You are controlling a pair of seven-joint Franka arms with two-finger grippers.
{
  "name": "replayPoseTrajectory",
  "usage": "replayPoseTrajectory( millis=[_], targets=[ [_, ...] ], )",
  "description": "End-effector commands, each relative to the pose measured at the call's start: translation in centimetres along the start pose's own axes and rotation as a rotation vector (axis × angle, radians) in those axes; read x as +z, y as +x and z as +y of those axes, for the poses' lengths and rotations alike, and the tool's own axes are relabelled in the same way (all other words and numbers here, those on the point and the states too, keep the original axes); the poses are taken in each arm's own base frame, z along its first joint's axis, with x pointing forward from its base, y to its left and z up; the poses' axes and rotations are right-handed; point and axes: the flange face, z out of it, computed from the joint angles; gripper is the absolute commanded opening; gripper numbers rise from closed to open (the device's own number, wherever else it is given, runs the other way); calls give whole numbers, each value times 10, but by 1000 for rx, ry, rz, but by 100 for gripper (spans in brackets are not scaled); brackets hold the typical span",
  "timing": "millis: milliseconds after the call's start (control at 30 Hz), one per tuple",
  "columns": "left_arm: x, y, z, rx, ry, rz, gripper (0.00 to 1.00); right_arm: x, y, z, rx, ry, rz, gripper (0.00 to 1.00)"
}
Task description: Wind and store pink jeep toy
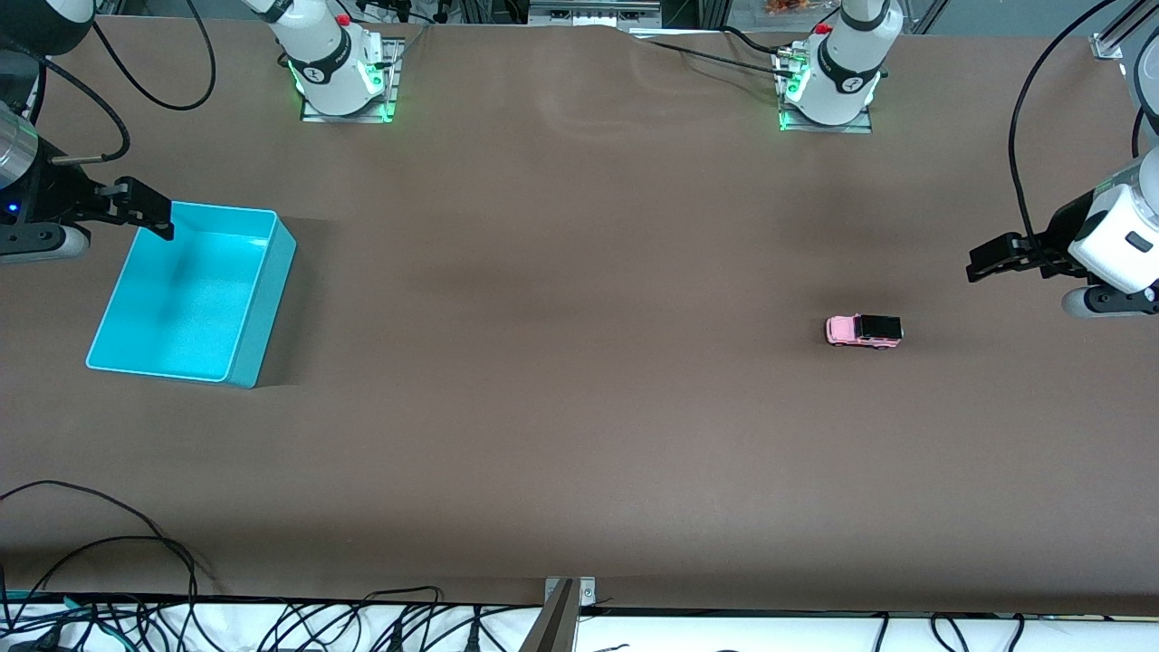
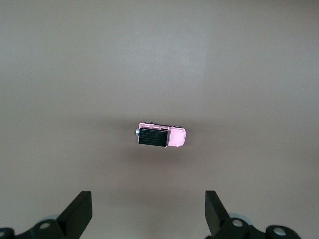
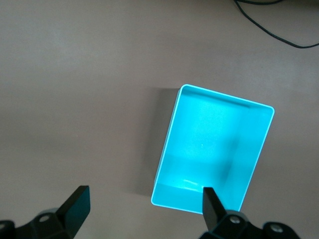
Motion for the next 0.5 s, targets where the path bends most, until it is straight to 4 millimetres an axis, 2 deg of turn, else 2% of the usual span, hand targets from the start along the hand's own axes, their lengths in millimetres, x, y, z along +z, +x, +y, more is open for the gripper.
replayPoseTrajectory(
  millis=[0,467],
  targets=[
    [-2,-2,-1,13,-23,-5,100,-4,3,2,-8,-24,6,100],
    [-2,-2,-1,13,-23,-5,100,-4,2,8,-3,-13,7,100]
  ],
)
